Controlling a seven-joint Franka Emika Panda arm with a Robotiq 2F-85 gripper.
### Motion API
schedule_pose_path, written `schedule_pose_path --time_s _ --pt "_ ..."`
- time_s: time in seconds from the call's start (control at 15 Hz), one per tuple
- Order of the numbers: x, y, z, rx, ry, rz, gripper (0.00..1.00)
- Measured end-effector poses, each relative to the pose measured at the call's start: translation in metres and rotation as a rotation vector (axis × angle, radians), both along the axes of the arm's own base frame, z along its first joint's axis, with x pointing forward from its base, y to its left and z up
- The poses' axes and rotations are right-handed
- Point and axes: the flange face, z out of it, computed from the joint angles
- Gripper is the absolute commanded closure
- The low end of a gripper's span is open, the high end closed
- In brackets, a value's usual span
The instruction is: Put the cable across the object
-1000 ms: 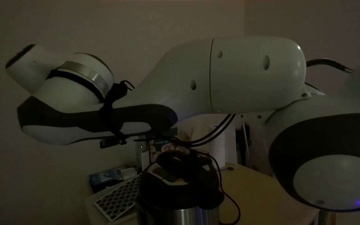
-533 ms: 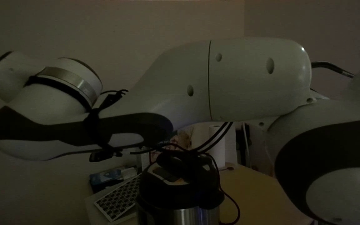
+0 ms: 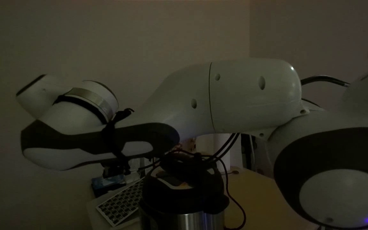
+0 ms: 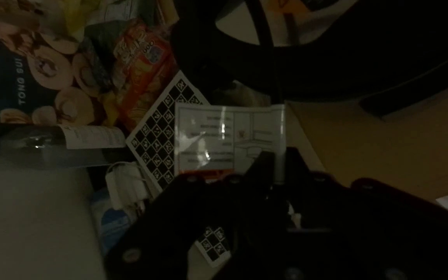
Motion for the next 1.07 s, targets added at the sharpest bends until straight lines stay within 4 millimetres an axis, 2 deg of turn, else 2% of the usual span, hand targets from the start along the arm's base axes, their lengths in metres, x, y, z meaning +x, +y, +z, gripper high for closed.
schedule_pose_path --time_s 0.07,0.13,0.27,0.8,0.93,1.07 --pt "0.000 0.000 -0.005 -0.012 0.033 0.035 0.97" --pt "0.000 0.000 -0.009 -0.027 0.066 0.074 0.62" --pt "-0.002 0.002 -0.015 -0.055 0.125 0.142 0.56" --pt "-0.001 -0.002 -0.013 -0.104 0.171 0.204 0.04" --pt "0.001 -0.003 -0.001 -0.137 0.131 0.202 0.00" --pt "0.000 -0.002 0.021 -0.167 0.069 0.193 0.00"
